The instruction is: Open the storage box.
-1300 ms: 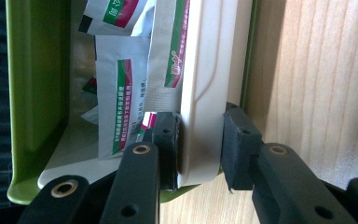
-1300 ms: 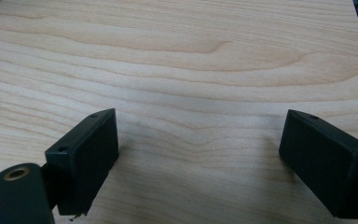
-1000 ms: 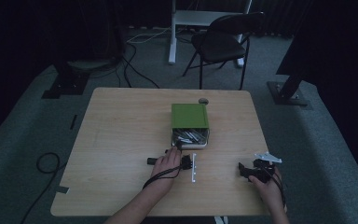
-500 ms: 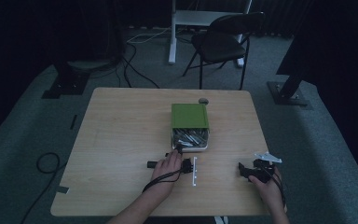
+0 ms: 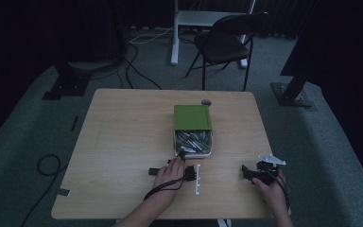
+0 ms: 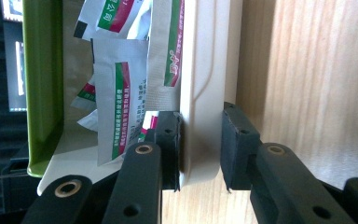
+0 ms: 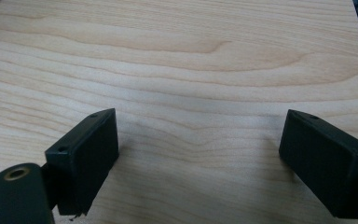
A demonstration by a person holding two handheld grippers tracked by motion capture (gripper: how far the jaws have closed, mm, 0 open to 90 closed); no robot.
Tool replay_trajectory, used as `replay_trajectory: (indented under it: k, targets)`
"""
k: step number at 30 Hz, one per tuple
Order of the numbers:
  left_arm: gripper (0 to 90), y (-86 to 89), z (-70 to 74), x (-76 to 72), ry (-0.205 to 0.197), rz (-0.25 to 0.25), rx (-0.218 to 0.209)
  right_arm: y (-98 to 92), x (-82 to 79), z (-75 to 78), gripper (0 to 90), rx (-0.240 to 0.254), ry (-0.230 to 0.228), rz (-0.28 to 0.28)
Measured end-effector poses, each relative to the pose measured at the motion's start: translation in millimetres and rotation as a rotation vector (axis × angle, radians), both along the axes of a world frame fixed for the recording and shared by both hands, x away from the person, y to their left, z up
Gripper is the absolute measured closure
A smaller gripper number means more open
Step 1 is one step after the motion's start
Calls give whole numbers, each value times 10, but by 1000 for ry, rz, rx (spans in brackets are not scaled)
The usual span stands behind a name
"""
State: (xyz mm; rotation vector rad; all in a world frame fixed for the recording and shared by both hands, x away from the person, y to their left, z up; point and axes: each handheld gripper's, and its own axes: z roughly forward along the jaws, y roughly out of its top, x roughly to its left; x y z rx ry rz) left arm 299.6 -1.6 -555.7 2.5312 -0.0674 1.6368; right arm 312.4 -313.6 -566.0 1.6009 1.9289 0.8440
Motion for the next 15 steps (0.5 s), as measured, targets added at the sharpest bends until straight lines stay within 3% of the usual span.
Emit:
replay_trajectory:
  k: [15]
  targets:
    - [726,4,7,-184,12,-12,-7,0,0,0,113,0,0,0]
